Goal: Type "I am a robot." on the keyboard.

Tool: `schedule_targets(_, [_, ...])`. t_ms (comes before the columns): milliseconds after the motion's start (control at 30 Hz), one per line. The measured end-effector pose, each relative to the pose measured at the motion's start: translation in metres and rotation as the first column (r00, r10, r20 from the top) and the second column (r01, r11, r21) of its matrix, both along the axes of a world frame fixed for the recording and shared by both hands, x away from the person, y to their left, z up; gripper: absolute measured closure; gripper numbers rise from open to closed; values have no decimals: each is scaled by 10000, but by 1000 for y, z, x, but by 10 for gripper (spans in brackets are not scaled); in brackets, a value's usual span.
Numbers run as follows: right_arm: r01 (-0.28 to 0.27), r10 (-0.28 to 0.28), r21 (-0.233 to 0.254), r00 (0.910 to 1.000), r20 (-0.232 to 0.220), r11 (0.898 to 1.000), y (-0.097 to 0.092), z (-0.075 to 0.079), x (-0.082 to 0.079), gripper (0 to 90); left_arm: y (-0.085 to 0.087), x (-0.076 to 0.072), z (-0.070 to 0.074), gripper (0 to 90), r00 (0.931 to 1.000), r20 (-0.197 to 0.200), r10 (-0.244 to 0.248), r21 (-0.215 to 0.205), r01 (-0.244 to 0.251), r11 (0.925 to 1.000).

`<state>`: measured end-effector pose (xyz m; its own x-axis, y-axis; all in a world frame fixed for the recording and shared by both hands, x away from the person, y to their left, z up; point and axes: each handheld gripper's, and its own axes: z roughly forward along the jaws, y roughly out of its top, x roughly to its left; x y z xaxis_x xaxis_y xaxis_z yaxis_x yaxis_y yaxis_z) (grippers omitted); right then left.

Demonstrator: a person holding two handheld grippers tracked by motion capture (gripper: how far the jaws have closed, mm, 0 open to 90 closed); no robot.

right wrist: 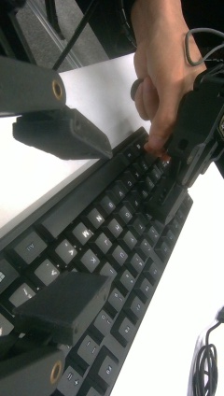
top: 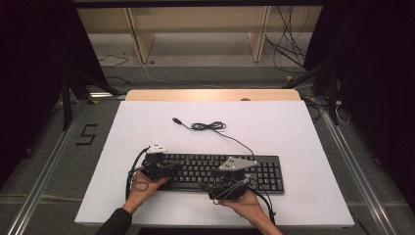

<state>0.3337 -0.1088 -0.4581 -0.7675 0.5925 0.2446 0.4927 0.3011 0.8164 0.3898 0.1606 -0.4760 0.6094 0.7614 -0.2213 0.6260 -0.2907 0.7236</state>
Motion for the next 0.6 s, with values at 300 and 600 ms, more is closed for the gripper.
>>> schedule_targets(300, [-20, 20, -20, 10000, 1, 10000, 1, -1, 0, 334, -2, 1, -3, 890, 9999, -140, -37, 188, 40, 9998])
schedule_targets(600, [-14, 14, -35, 10000, -45, 10000, 2, -1, -1, 334, -3, 0, -3, 890, 9999, -130, -34, 207, 37, 9998])
